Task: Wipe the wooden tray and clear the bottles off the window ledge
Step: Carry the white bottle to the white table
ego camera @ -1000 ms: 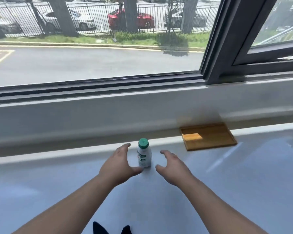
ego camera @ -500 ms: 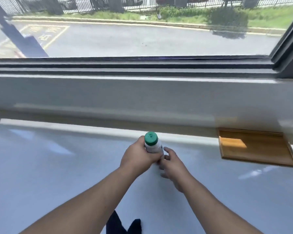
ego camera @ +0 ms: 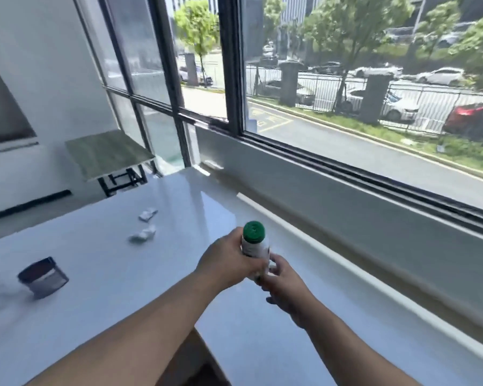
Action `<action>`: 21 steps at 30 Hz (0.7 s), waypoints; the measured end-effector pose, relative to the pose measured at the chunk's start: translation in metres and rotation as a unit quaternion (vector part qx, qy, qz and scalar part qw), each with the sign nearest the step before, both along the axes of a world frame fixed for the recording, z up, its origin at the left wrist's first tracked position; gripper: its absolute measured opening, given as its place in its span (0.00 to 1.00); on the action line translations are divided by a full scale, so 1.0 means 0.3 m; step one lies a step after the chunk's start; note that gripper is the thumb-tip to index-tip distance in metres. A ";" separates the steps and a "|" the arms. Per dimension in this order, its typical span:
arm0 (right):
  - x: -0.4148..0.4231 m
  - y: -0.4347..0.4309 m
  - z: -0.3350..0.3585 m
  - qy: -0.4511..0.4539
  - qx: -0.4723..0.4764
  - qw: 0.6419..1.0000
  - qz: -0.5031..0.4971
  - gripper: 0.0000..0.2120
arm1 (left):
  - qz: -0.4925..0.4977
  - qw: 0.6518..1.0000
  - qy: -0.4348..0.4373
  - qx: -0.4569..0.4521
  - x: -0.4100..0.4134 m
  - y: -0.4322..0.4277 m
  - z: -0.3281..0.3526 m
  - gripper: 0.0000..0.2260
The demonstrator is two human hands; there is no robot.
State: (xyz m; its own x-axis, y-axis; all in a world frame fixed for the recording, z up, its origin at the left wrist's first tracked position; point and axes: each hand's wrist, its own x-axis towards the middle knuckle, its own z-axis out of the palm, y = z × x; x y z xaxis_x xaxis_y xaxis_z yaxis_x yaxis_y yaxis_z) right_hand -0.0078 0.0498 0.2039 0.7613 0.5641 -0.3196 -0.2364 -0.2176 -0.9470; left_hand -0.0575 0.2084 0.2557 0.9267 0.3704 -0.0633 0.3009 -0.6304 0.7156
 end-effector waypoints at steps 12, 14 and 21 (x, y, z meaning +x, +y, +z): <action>-0.690 1.001 0.005 -0.057 -0.085 0.963 0.248 0.22 | 0.212 0.977 0.017 -0.030 -0.923 0.881 -0.025 0.24; -0.757 1.109 -0.026 -0.062 -0.102 0.955 0.272 0.20 | 0.238 0.970 0.021 -0.040 -1.019 0.974 -0.063 0.21; -0.882 1.480 -0.092 -0.071 -0.102 0.935 0.333 0.18 | 0.307 0.950 0.001 -0.051 -1.215 1.275 -0.124 0.21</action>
